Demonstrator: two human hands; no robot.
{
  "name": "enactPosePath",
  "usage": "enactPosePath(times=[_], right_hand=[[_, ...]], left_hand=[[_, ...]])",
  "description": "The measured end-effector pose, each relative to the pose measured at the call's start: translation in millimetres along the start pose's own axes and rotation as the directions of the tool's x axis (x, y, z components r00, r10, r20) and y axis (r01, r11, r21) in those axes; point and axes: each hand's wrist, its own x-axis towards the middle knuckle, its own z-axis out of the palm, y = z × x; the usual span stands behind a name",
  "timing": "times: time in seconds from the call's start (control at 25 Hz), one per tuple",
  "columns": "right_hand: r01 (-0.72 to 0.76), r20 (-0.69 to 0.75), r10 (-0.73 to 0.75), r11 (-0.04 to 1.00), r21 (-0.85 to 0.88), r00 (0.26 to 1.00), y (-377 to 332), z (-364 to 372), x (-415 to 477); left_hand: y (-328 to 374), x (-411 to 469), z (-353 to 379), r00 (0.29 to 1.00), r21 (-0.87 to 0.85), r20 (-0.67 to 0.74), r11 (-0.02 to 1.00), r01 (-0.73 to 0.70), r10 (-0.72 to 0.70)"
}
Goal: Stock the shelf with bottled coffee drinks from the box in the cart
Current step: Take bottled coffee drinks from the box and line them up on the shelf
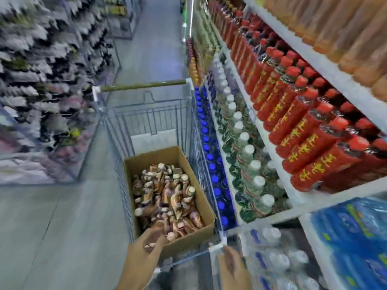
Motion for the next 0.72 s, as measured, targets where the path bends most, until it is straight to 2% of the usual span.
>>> enactPosePath(times=[0.04, 0.08, 0.16, 0.2, 0.4, 0.48, 0.6, 0.64, 0.72], right_hand=[[0.003, -0.022, 0.0, 0.992, 0.122, 1.0, -3, 16, 2], [-0.044, 0.006, 0.043, 0.99, 0.132, 0.999, -13, 26, 7], [-0.073, 0.111, 0.073, 0.997, -0.001, 0.991, -27, 41, 18], [-0.082, 0.136, 0.082, 0.997, -0.008, 0.987, -37, 46, 24], [-0.117, 0.208, 0.138, 0.987, -0.111, 0.968, -67, 62, 44], [-0.13, 0.207, 0.153, 0.984, -0.121, 0.966, -68, 67, 56], [-0.187, 0.224, 0.207, 0.976, -0.109, 0.952, -65, 71, 69], [-0.196, 0.226, 0.216, 0.975, -0.108, 0.95, -64, 73, 74], [-0.222, 0.223, 0.239, 0.97, -0.098, 0.945, -63, 75, 83]], left_hand=[[-6, 12, -3, 0.999, 0.01, 0.011, 0.999, 0.047, -0.047], [-12, 28, -6, 0.997, 0.023, 0.02, 0.997, 0.077, -0.077], [-24, 57, -9, 0.994, 0.066, 0.038, 0.993, 0.1, -0.103], [-29, 72, -9, 0.992, 0.109, 0.058, 0.989, 0.102, -0.109], [-28, 156, 15, 0.97, 0.408, 0.242, 0.911, -0.069, -0.035], [-21, 200, 35, 0.938, 0.538, 0.347, 0.82, -0.198, -0.001], [-21, 261, 66, 0.868, 0.664, 0.493, 0.668, -0.338, -0.051], [-25, 280, 75, 0.834, 0.707, 0.548, 0.57, -0.418, -0.069], [-43, 309, 93, 0.76, 0.755, 0.636, 0.309, -0.578, -0.133]])
